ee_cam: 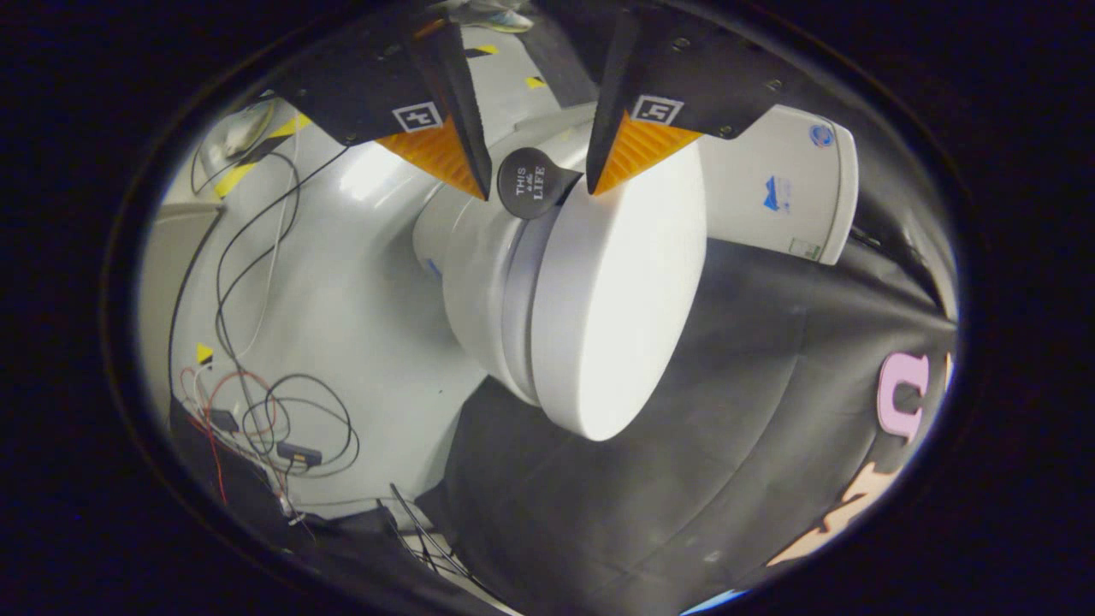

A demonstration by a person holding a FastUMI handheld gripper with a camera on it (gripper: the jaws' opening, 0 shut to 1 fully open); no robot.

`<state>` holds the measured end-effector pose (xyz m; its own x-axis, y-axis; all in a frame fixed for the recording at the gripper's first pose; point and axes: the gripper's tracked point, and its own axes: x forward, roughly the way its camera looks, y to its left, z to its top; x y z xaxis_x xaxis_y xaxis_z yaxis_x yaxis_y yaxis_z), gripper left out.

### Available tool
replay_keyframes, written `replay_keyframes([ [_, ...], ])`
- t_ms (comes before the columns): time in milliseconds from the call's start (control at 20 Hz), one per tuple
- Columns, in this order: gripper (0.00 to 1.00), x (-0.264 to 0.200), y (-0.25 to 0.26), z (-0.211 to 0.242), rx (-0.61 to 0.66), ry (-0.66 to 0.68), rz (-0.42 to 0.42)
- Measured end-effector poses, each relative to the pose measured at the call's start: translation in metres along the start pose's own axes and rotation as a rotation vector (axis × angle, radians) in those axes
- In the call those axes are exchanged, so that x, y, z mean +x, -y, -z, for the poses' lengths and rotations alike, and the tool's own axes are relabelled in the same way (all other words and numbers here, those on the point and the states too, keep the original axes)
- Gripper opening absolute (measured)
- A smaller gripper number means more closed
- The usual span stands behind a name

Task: Open the toilet lid.

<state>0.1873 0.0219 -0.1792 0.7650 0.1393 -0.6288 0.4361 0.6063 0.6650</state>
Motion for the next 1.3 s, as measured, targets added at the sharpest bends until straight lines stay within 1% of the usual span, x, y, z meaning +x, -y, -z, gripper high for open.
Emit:
replay_keyframes([
  [50,0.47,0.002,0.004,0.002,0.003,0.005,0.001],
  [100,0.29,-0.002,0.001,0.003,0.023,-0.002,-0.016],
  [150,0.21,-0.001,-0.003,0.005,0.051,-0.015,-0.045],
  [200,0.21,0.000,-0.008,0.005,0.067,-0.024,-0.069],
  [250,0.21,-0.014,-0.007,0.002,0.088,-0.013,-0.077],
  [300,0.14,-0.001,-0.011,0.002,0.098,-0.018,-0.087],
  [350,0.08,-0.001,-0.011,0.002,0.090,-0.020,-0.089],
  [500,0.06,-0.008,-0.013,-0.001,0.038,-0.001,-0.077],
  [650,0.06,-0.019,-0.028,-0.003,-0.025,0.032,-0.083],
  [750,0.06,-0.027,-0.040,-0.007,-0.040,0.056,-0.104],
  [900,0.02,-0.042,-0.059,-0.011,-0.049,0.095,-0.145],
  [1050,0.02,-0.053,-0.072,-0.013,-0.096,0.128,-0.156],
  [1300,0.02,-0.073,-0.106,-0.012,-0.166,0.177,-0.223],
])
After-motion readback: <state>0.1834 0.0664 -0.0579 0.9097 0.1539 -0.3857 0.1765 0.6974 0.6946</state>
